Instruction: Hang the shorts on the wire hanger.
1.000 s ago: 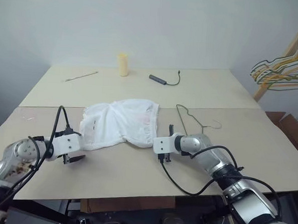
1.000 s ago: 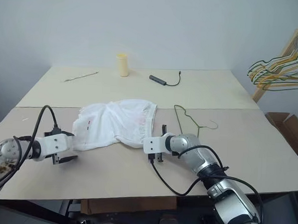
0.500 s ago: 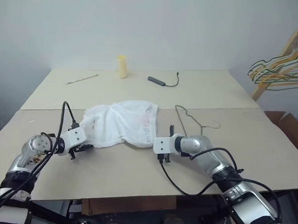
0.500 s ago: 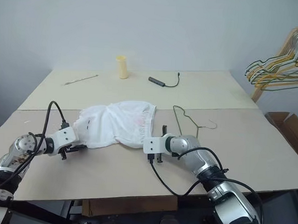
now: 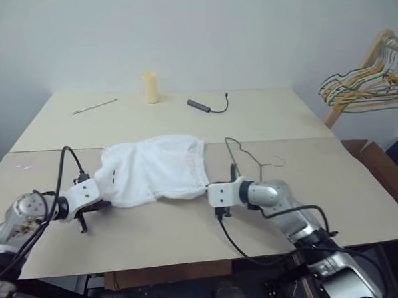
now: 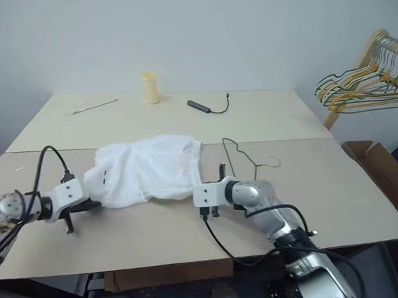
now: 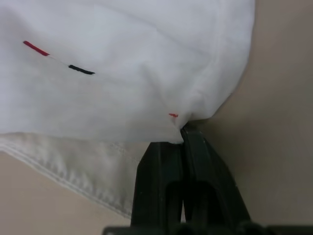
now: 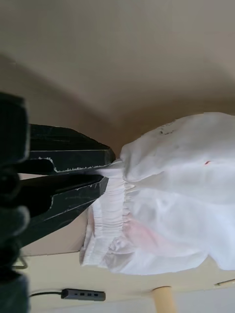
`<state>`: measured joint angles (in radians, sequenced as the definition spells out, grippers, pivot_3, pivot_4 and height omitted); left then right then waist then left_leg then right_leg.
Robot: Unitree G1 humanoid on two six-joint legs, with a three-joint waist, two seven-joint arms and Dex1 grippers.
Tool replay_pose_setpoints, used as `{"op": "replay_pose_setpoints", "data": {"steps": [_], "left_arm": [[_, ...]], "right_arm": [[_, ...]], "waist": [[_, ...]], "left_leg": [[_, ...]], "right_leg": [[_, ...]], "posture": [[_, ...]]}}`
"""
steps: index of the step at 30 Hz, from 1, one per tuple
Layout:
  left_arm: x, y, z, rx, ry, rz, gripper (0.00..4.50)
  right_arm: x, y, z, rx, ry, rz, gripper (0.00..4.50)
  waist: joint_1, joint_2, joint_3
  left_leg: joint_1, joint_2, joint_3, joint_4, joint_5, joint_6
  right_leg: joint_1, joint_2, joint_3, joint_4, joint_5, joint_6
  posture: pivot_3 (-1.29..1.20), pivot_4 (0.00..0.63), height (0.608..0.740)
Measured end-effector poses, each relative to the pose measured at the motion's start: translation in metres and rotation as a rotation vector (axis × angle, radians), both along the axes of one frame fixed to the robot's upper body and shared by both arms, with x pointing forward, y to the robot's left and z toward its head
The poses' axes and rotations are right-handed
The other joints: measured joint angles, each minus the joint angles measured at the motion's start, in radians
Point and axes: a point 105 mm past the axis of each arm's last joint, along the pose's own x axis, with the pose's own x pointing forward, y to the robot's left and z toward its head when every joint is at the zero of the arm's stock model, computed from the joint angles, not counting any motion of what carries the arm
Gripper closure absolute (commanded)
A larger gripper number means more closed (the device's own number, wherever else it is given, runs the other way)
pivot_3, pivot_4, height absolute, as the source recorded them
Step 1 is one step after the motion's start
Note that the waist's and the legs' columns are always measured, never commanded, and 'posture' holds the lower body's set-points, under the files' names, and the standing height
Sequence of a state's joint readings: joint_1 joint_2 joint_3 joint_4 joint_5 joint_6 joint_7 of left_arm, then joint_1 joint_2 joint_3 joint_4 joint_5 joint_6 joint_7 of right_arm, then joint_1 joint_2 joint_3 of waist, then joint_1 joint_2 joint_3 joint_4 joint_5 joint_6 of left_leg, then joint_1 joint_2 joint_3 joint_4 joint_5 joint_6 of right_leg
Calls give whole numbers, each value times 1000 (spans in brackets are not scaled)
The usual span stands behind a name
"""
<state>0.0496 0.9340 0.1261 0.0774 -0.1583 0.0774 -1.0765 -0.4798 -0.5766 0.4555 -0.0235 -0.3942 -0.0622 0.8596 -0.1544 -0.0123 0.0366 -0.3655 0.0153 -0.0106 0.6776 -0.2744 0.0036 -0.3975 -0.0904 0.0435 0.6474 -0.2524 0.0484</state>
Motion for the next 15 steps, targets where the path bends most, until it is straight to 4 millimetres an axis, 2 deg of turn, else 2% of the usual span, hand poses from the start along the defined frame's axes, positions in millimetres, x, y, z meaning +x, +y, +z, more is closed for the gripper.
{"op": "replay_pose_setpoints", "data": {"steps": [3,6,9,12,15], "left_arm": [[-33,-7,21,-59,61,-35,4455],[-60,-12,30,-88,126,-33,4455],[-84,-21,30,-125,218,-22,4455],[-110,-31,20,-134,317,-26,4455],[-125,-31,11,-119,382,-11,4455]], "right_arm": [[-21,-13,13,-38,31,42,4500],[-43,-29,11,-132,92,90,4500],[-63,-40,3,-224,166,135,4500],[-73,-41,0,-232,215,153,4500],[-79,-44,-3,-262,251,160,4500]], "waist": [[5,0,0],[13,0,1],[26,-4,6],[30,-9,8],[35,-10,9]], "left_leg": [[-3,0,0,1,0,0],[-1,-1,1,1,0,0],[9,1,3,0,0,0],[15,2,7,-1,0,-1],[15,2,10,-1,0,-1]], "right_leg": [[-3,-1,0,0,0,0],[0,0,-1,-1,0,1],[9,2,-2,-3,-7,6],[11,3,-2,-3,-11,1],[10,3,-1,-3,-13,-2]], "posture": [[-113,0,740],[-110,0,740],[-111,0,740],[-105,0,740],[-105,0,740]]}}
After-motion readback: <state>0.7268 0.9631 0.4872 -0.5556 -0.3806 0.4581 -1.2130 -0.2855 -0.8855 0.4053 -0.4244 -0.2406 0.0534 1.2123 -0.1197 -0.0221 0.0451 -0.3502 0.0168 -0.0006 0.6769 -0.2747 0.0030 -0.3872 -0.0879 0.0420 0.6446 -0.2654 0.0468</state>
